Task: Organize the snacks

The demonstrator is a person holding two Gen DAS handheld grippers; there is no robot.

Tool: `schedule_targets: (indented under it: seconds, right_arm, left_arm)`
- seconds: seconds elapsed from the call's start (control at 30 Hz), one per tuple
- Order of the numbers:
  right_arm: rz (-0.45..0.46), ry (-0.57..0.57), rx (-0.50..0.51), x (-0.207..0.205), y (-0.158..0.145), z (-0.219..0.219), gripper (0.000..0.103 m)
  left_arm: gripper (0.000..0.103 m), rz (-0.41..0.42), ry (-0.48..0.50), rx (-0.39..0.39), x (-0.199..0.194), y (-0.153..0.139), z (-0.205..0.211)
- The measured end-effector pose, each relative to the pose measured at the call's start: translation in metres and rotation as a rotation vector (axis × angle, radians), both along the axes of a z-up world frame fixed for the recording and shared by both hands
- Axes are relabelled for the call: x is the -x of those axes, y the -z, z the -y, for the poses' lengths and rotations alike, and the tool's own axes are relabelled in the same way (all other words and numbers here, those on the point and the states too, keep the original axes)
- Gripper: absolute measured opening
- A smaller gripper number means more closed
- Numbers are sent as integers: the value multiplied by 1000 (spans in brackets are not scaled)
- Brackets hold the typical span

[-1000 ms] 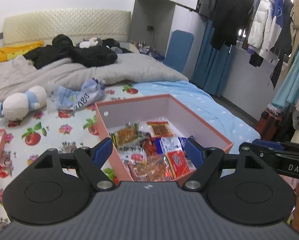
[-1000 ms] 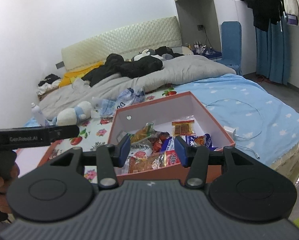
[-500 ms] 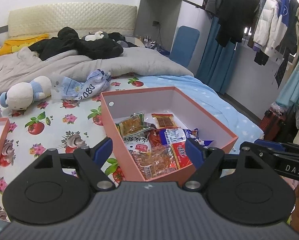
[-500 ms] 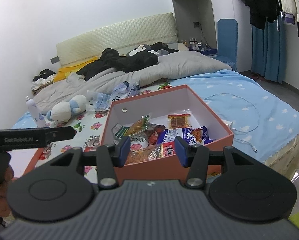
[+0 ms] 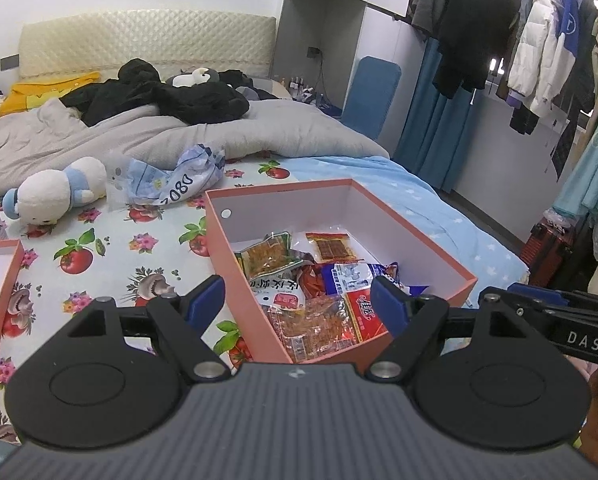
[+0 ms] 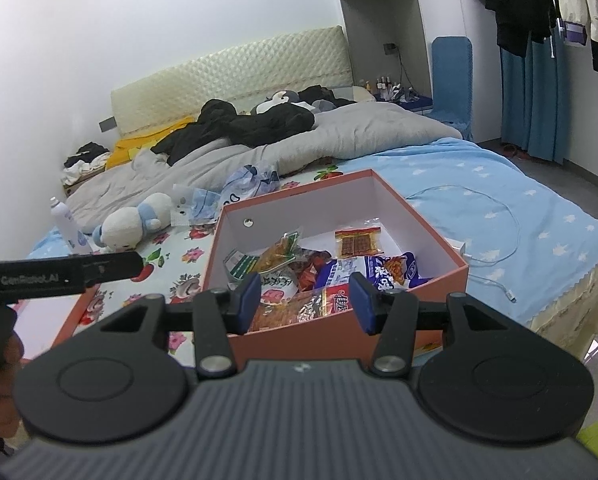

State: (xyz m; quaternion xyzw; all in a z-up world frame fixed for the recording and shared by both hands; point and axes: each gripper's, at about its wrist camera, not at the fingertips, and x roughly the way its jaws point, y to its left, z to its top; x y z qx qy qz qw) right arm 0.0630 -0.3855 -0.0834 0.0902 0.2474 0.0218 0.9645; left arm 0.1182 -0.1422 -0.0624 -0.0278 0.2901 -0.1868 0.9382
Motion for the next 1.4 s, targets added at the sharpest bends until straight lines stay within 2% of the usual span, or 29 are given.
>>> schedule_targets:
  seconds: [0.3, 0.37, 0.4, 0.43, 0.47, 0.57, 0.67, 0.97, 1.4]
  right_arm:
    - [18, 8, -1, 2, -3, -1, 52]
    - [23, 4, -5, 4, -5, -1, 52]
    - [25, 5, -10, 4, -6, 0, 56]
    - [33, 10, -15, 5, -7, 1, 67]
    - [44, 17, -14, 6, -7, 1, 82]
    - [72, 38, 15, 7, -9, 2, 103]
    - [67, 48, 26, 5, -10, 3, 103]
    - [59, 50, 10, 3, -9, 4, 103]
    - [59, 55, 23, 1, -11, 0, 103]
  left_arm:
    - [84, 11, -2, -4, -1, -5, -2]
    - [96, 5, 8, 15, -2, -7, -4]
    - [99, 6, -5, 31, -2, -8, -6]
    - [101, 8, -18, 42, -2, -9, -8]
    - [102, 8, -26, 46, -3, -10, -9]
    - [102, 13, -48, 25, -4, -13, -9]
    - [103, 23, -54, -7, -3, -14, -8]
    - [103, -14, -65, -12, -5, -16, -8]
    - [103, 28, -63, -39, 1, -24, -5]
